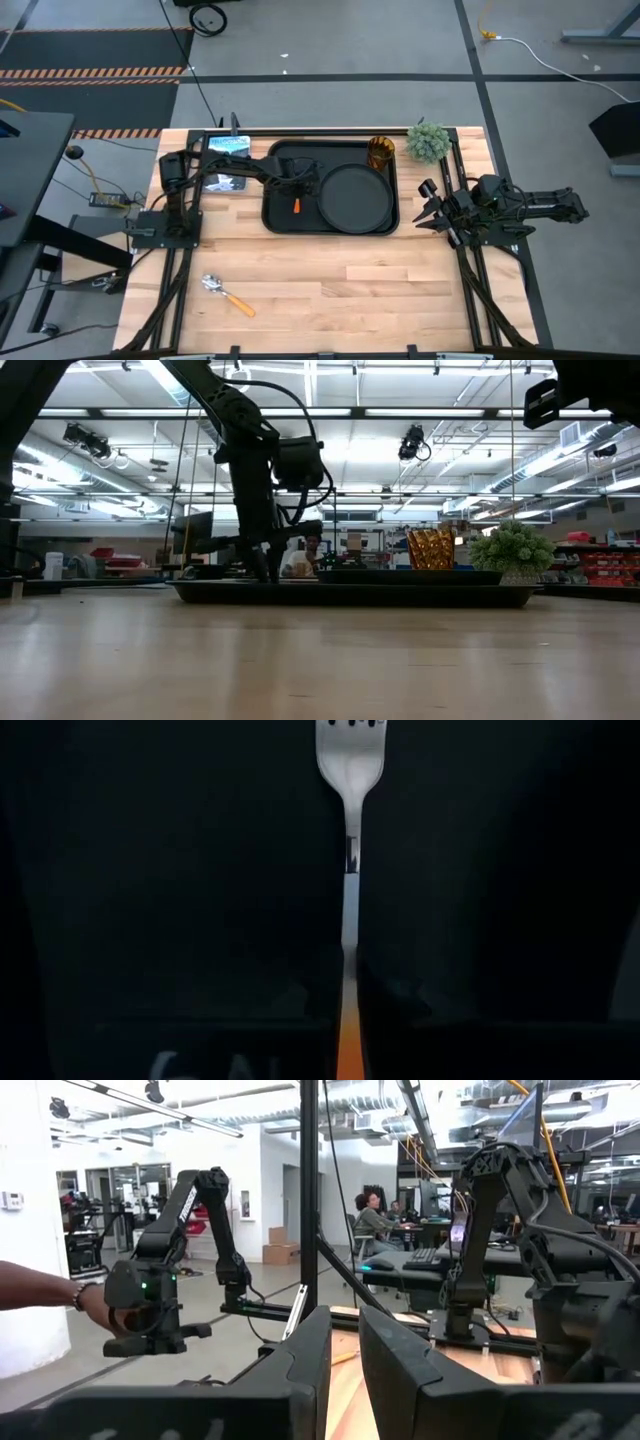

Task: Pick and place plate/cup/fork/spoon on tray
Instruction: Put the orange fork to the left of the black plate on the black tray, then put the yellow spoon to the left of the orange fork on the black tray

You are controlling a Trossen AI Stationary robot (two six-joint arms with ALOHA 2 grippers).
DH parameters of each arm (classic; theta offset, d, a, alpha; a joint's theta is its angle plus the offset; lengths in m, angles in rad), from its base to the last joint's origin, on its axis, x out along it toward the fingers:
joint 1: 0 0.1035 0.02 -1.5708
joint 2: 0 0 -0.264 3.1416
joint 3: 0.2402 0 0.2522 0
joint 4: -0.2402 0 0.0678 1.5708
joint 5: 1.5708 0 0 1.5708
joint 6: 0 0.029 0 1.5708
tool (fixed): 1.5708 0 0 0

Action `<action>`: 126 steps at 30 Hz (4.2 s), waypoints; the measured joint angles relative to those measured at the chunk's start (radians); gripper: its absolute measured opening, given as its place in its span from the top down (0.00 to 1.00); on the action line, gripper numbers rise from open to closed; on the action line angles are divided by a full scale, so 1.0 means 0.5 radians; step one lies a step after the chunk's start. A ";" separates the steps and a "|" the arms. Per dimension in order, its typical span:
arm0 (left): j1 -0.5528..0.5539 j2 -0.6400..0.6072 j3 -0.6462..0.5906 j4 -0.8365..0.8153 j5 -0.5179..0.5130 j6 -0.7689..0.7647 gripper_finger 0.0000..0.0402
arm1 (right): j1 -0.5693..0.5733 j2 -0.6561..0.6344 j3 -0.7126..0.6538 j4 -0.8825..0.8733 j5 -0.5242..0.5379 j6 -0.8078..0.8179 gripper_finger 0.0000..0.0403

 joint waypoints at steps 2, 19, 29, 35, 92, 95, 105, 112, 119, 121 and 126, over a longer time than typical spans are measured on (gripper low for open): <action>-0.002 0.000 0.000 0.004 -0.003 -0.001 0.92 | 0.000 0.000 0.000 0.001 0.000 0.000 0.84; -0.003 -0.009 0.000 0.025 -0.018 -0.041 0.71 | 0.000 0.001 0.000 0.000 -0.001 0.006 0.84; -0.053 -0.219 -0.001 -0.098 -0.170 0.000 0.67 | 0.001 0.000 0.000 -0.005 -0.007 0.007 0.84; -0.248 -0.391 0.000 -0.232 -0.149 -0.112 0.68 | 0.001 0.000 0.001 -0.010 -0.007 0.014 0.84; -1.918 -0.273 0.000 -0.860 0.687 -2.400 0.51 | 0.000 0.000 0.001 -0.054 -0.023 0.057 0.84; -1.917 -0.273 -0.026 -0.845 0.631 -2.400 0.51 | 0.000 0.000 0.001 -0.054 -0.027 0.074 0.84; -1.945 -0.138 -0.056 -0.712 0.640 -2.393 0.51 | 0.000 0.000 0.001 -0.040 -0.061 0.089 0.84; -2.000 -0.124 -0.057 -0.698 0.679 -2.391 0.51 | 0.000 0.000 0.001 -0.027 -0.060 0.099 0.84; -2.100 -0.124 -0.057 -0.625 0.778 -2.388 0.51 | 0.000 0.000 0.001 -0.027 -0.060 0.105 0.84; -2.136 -0.124 -0.057 -0.606 0.785 -2.389 0.51 | 0.000 0.000 0.001 -0.028 -0.060 0.105 0.84; -2.202 -0.124 -0.057 -0.601 0.826 -2.395 0.51 | 0.000 0.000 0.001 -0.028 -0.060 0.105 0.84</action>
